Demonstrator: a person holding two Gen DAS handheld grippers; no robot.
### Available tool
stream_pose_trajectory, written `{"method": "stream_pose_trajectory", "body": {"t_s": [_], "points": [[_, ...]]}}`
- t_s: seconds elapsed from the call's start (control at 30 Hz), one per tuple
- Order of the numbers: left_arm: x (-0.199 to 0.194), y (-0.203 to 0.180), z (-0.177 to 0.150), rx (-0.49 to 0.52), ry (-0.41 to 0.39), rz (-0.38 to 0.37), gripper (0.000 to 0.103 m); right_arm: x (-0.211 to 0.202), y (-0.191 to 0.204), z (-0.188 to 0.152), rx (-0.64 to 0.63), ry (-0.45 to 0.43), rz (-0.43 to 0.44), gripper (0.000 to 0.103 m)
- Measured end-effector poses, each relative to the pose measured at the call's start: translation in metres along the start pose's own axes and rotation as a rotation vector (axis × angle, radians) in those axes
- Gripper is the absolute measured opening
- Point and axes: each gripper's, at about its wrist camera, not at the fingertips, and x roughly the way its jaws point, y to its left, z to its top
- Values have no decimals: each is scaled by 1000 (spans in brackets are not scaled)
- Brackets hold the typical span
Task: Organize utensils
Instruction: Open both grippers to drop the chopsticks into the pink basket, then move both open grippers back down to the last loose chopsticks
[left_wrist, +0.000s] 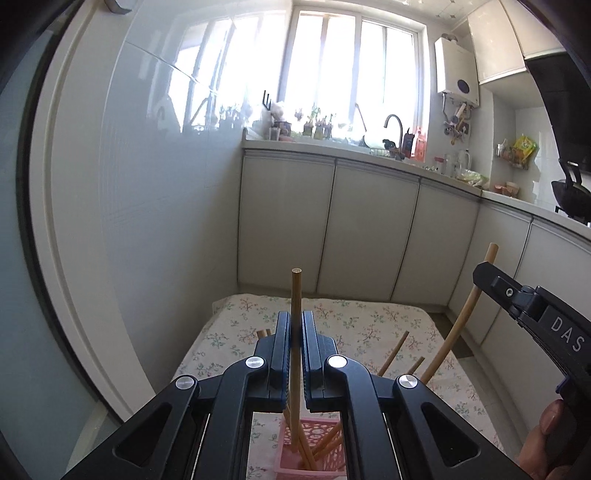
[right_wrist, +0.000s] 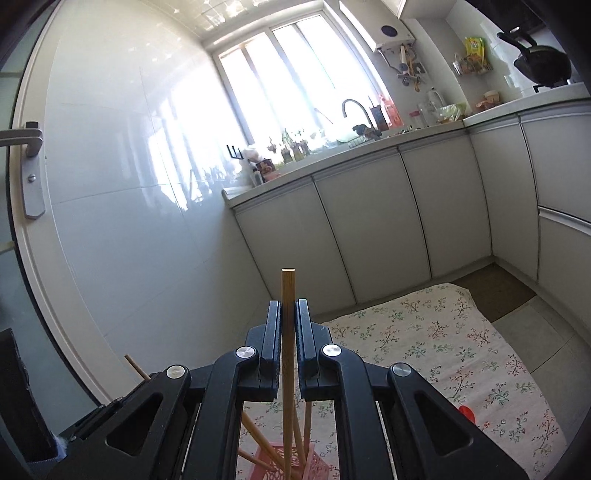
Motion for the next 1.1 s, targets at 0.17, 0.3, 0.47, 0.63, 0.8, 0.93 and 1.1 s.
{"method": "stream_pose_trajectory", "body": {"t_s": [0.17,0.3,0.47,0.63,0.8,0.93,1.1], "points": [[29,-3,-9,12,79,3,5,26,0,-22,-44,48,-27,8],[40,-5,-18,21,112,8,5,41,-4,-32,-46,85,-32,8],[43,-4,-23,20,133,0,7,47,-11,-38,-30,130,5,8],[40,-1,-25,23,139,11,30,45,-15,-36,-4,169,48,13],[32,0,-25,15,150,7,48,33,-18,-29,16,189,70,37],[25,-1,-27,27,176,8,59,21,-26,-20,29,224,60,42],[16,-5,-35,51,222,9,66,3,-44,-13,37,278,27,49]]}}
